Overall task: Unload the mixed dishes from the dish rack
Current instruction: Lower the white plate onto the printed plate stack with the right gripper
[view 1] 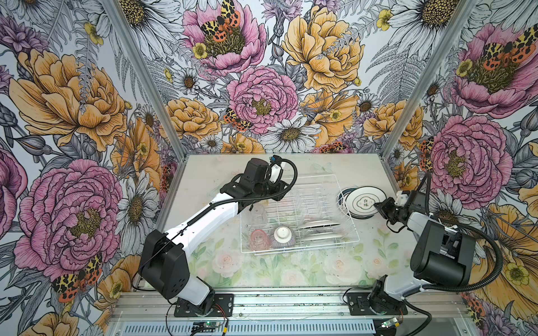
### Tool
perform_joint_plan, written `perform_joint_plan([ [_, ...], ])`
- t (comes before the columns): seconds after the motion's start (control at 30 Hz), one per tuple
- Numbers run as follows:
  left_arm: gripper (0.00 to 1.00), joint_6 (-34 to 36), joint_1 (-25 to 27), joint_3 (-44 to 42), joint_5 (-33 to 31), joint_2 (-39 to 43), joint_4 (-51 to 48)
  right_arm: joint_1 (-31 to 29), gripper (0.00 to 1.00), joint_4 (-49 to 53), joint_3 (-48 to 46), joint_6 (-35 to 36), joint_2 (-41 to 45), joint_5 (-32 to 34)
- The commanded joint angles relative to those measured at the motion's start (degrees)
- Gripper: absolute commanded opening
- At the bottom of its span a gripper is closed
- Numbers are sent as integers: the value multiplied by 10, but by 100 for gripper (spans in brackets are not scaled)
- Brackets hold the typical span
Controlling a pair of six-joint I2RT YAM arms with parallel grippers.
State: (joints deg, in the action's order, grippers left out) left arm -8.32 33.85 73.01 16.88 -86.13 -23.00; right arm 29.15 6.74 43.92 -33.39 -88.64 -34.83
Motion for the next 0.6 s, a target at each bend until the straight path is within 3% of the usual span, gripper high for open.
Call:
perform_joint_plan([
  [0.0,38,14,-2,-4,-7,3,-4,-5,0,-32,-2,1,-6,-13],
  [0.1,38,14,-2,-4,-6,1,-5,-5,1,-32,-4,2,-10,-10],
  [0.37,38,15,-2,-5,-2,1,-4,-5,17,-27,-18,8,-16,-5],
  [0.57,38,17,-2,-8,-2,3,-5,-5,17,-16,-26,16,-24,-2],
])
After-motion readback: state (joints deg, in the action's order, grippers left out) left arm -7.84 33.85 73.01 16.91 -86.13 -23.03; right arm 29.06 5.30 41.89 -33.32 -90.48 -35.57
